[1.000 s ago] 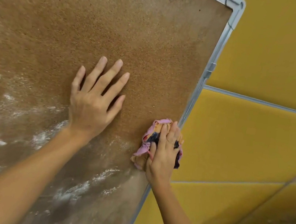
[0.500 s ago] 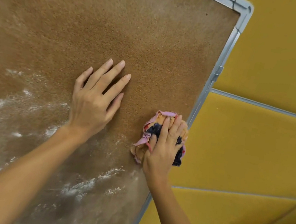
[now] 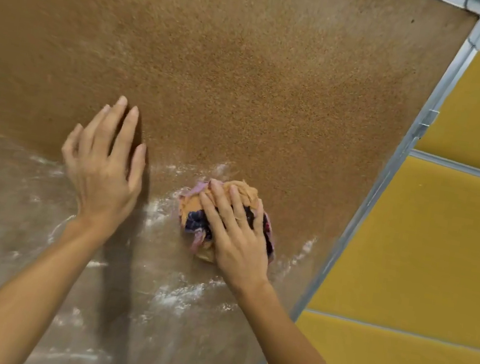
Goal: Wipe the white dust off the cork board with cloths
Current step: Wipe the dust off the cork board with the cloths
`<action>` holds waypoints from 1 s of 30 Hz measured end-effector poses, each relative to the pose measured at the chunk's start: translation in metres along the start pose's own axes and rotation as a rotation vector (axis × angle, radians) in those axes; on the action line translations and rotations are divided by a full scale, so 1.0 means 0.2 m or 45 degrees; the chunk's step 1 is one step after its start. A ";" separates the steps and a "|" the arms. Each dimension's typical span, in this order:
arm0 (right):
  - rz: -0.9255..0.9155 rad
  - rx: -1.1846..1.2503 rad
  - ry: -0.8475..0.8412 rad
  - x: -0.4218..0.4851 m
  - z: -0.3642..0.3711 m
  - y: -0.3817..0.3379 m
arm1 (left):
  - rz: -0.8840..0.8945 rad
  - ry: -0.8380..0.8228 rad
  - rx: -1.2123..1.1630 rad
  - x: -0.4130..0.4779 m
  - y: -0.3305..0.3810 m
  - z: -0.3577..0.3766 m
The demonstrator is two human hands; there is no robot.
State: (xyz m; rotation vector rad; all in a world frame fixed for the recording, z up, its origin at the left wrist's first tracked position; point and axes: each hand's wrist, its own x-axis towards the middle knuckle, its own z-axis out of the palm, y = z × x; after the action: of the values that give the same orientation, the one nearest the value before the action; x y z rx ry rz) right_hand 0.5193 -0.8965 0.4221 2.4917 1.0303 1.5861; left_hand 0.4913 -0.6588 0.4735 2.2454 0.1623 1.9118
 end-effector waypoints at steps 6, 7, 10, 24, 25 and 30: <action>0.573 0.004 0.266 0.16 -0.04 0.08 | 0.098 0.001 0.069 0.02 -0.17 -0.04; 0.620 0.047 0.301 0.21 -0.02 0.01 | 0.124 -0.009 0.079 0.03 -0.19 -0.03; 0.345 0.062 0.206 0.20 0.08 -0.19 | 0.167 -0.020 0.076 0.02 -0.24 0.00; 0.451 0.069 0.197 0.32 0.16 -0.48 | 0.366 0.051 -0.146 0.05 -0.41 0.07; 0.235 0.036 0.076 0.24 0.17 -0.50 | 0.382 0.050 -0.156 0.06 -0.42 0.07; 0.309 -0.165 -0.051 0.10 0.08 -0.31 | 0.396 0.092 -0.202 0.06 -0.45 0.10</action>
State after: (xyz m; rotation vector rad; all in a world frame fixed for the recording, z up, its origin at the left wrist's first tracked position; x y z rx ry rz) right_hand 0.5050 -0.8319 0.4083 2.6275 0.6175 1.5940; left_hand 0.5164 -0.5696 0.4629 2.2008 -0.3369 2.0708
